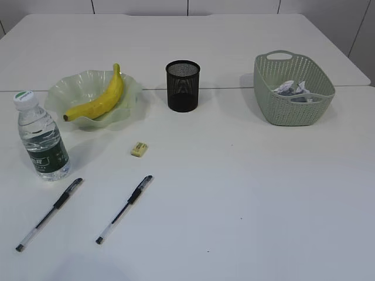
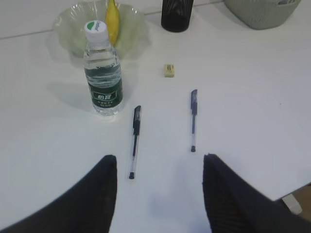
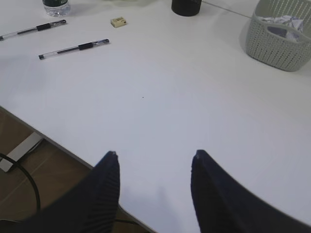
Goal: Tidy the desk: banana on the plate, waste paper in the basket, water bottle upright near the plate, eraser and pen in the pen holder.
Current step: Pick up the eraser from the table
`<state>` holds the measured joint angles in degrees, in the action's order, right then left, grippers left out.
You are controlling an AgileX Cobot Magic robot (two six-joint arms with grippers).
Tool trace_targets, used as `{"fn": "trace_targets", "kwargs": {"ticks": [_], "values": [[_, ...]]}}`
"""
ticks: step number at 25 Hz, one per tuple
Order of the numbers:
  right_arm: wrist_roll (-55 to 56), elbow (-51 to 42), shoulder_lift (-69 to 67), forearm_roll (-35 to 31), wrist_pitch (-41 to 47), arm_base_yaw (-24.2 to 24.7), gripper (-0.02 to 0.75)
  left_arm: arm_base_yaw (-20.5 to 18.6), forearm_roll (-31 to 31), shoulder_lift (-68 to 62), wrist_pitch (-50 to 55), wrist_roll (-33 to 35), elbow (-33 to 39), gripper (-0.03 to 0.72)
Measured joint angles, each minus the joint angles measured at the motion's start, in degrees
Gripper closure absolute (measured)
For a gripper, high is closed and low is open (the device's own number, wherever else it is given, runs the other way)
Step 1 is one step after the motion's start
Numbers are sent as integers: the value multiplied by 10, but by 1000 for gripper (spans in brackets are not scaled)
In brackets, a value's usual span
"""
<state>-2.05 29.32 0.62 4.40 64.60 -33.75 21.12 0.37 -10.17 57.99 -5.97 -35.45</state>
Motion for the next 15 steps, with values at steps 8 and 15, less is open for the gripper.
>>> {"fn": "trace_targets", "kwargs": {"ticks": [8, 15], "values": [[-13, -12, 4, -11, 5, 0, 346, 1, -4, 94, 54, 1, 33, 288], [-15, -12, 4, -14, 5, 0, 342, 1, -30, 94, 50, 6, 33, 288]]}}
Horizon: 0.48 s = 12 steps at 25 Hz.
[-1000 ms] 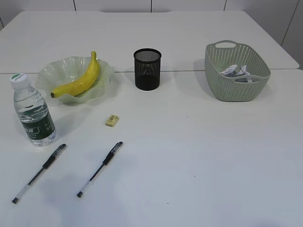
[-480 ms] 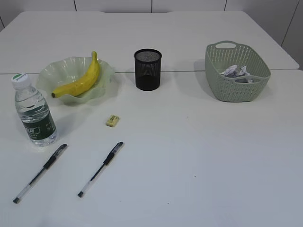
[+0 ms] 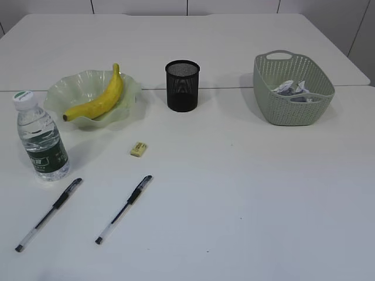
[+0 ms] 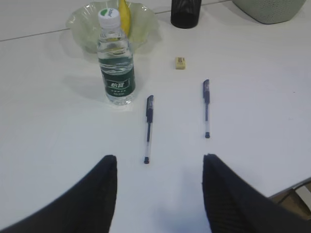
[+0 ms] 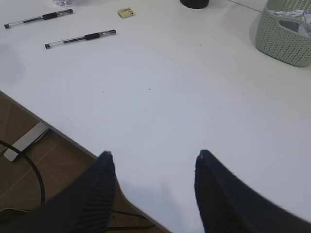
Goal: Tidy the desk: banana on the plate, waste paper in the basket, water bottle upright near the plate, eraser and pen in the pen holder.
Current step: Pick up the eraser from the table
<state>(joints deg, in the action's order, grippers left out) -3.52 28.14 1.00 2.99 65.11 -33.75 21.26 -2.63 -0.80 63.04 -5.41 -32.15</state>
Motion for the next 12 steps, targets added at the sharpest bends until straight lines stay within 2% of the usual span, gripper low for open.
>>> {"fn": "trace_targets", "kwargs": {"ticks": [12], "values": [[2, 4, 0, -23, -2, 0, 342, 0, 0, 0, -36, 3, 0, 288]]}}
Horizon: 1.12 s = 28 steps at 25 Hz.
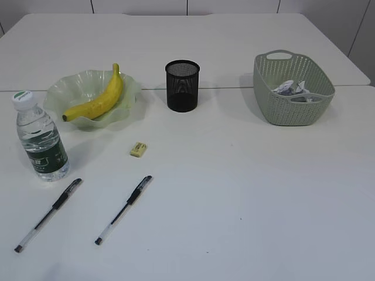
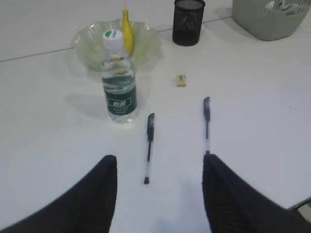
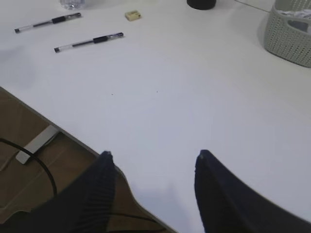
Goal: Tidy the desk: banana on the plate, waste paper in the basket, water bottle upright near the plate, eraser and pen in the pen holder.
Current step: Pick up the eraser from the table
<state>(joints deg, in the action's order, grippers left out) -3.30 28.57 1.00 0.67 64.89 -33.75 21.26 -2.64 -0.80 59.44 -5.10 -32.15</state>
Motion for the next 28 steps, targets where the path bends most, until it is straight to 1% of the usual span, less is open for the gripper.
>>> {"fn": "trace_targets", "kwargs": {"ticks": [3, 6, 11, 15, 20, 25, 28], "values": [[2, 12, -5, -18, -36, 0, 342, 0, 13, -17, -12, 0, 0, 288], [2, 21, -48, -20, -59, 0, 341, 0, 15, -95, -24, 0, 0, 287], [2, 39, -188, -23, -90, 0, 341, 0, 10, -242, -103, 0, -9, 286], [2, 80, -303, -26, -121, 0, 341, 0, 1, -314, -156, 0, -20, 286], [2, 121, -418, -38, -150, 0, 340, 0, 0, -370, -207, 0, -27, 285], [2, 161, -505, -44, -165, 0, 340, 0, -6, -417, -218, 0, -52, 283], [2, 183, -548, -44, -182, 0, 337, 0, -8, -446, -219, 8, -76, 253]]}}
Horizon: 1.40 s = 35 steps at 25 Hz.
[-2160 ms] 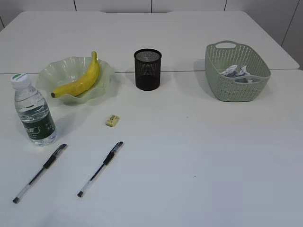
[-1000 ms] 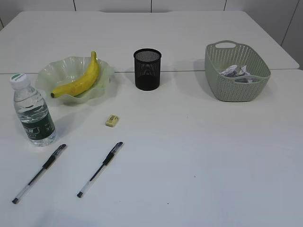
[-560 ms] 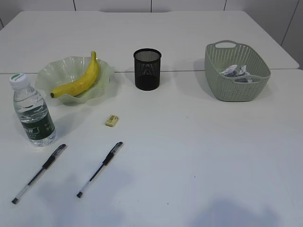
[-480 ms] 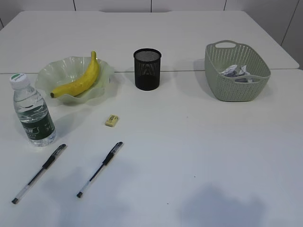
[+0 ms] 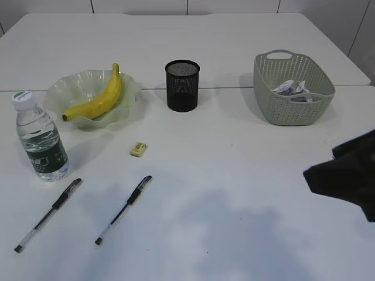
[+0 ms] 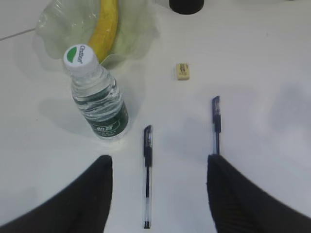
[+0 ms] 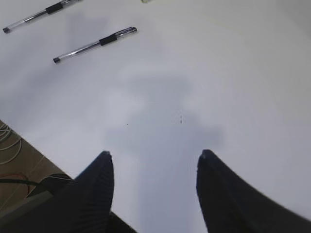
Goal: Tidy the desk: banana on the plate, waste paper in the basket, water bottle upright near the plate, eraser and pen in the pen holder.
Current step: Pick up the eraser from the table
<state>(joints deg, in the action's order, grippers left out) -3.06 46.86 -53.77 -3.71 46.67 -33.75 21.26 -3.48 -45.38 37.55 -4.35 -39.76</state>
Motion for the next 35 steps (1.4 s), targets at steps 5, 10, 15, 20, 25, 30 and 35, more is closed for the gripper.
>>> {"fn": "trace_targets", "kwargs": {"ticks": [5, 10, 15, 20, 25, 30, 35], "values": [[-15, 36, -65, -1, -33, 0, 257, 0, 1, -38, -1, 2, -28, 207], [-70, 71, -132, -2, -45, 0, 223, 0, 19, -56, -1, 3, -30, 200], [-119, 101, -184, -28, -45, 0, 220, 0, 24, -59, 0, 0, -30, 199], [-186, 135, -235, -85, -47, 0, 218, -13, 15, -66, 0, -2, -30, 193], [-220, 168, -304, -108, -56, 0, 218, -61, 5, -82, 0, 5, -30, 191], [-246, 217, -372, -112, -61, 0, 218, -123, 5, -89, -1, 29, -30, 191], [-276, 270, -428, -127, -62, 0, 216, -155, 29, -89, -2, 59, -30, 191]]}}
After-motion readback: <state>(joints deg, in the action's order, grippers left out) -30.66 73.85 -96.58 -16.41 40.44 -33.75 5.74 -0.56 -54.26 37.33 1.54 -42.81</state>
